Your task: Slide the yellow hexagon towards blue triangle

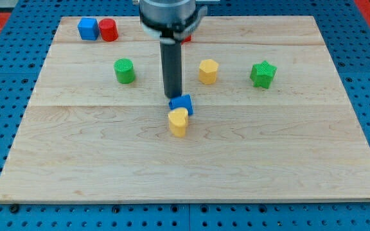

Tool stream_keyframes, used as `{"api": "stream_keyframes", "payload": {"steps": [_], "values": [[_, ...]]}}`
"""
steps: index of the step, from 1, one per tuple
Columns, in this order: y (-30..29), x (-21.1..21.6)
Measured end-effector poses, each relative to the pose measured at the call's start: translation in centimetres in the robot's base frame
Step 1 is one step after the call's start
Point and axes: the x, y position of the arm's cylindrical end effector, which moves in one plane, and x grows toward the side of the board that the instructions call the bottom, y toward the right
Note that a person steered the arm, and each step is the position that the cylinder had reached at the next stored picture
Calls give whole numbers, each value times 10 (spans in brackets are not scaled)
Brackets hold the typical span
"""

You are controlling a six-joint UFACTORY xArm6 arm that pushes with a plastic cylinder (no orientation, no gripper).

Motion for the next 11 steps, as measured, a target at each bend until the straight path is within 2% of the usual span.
{"api": "stream_keyframes", "payload": {"steps": [1,3,6,7,9,11], "values": [[1,18],[85,-50],[94,-138],[56,-140],[21,-54],[11,-81]]}}
